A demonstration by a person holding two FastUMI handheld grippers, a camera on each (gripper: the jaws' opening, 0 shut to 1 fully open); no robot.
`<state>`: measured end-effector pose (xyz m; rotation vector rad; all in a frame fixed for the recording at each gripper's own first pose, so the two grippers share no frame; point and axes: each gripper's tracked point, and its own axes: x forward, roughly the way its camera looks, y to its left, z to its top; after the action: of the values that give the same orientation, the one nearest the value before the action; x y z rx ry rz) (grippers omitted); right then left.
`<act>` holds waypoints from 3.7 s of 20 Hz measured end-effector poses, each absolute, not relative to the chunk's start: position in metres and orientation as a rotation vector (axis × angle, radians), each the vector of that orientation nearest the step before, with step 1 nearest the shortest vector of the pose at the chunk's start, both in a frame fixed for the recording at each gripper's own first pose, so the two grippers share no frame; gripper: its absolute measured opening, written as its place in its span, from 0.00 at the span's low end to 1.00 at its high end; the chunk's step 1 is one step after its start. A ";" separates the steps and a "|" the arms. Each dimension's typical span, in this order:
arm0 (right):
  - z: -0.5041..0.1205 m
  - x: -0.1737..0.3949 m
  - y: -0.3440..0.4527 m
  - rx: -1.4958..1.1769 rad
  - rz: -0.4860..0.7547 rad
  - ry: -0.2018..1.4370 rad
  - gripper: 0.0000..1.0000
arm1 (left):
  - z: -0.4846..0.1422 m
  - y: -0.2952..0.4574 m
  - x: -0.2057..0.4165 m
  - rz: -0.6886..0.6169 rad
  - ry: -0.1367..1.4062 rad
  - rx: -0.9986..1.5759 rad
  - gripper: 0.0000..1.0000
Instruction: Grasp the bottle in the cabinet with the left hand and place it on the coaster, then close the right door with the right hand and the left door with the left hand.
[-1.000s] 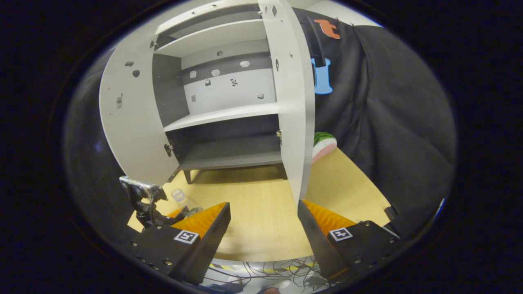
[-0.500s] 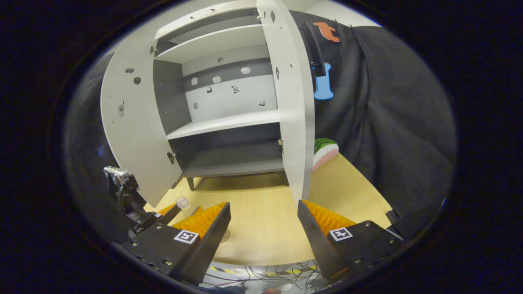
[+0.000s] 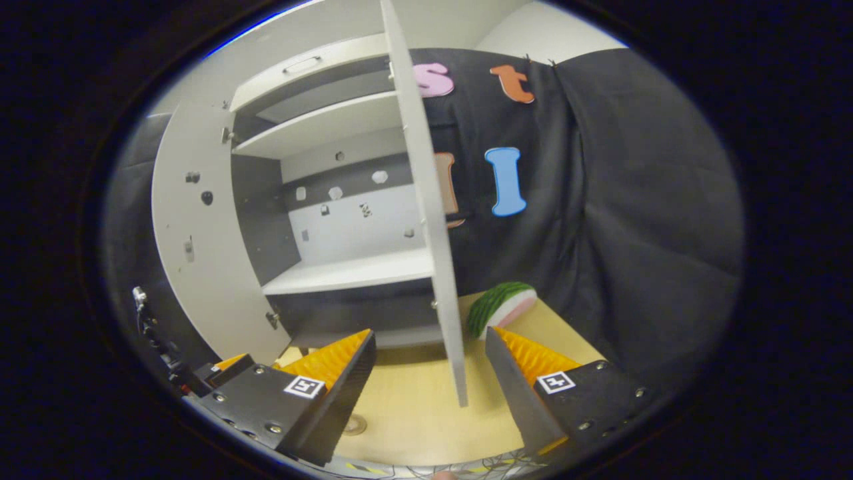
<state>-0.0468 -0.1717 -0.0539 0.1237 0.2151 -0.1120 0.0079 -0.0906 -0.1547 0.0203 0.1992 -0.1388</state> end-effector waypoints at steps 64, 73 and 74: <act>0.001 0.157 0.002 -0.041 0.172 0.038 1.00 | -0.054 0.098 -0.001 0.141 0.103 -0.036 0.86; -0.004 0.189 0.017 -0.062 0.101 0.020 1.00 | -0.040 0.145 0.004 0.168 0.081 -0.059 0.87; -0.005 0.190 0.017 -0.068 0.085 0.016 1.00 | -0.039 0.149 0.005 0.167 0.077 -0.054 0.87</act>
<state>0.1900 0.0174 -0.0045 -0.0679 0.0156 0.0850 0.0054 0.1494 -0.0391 -0.0545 0.0767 0.1673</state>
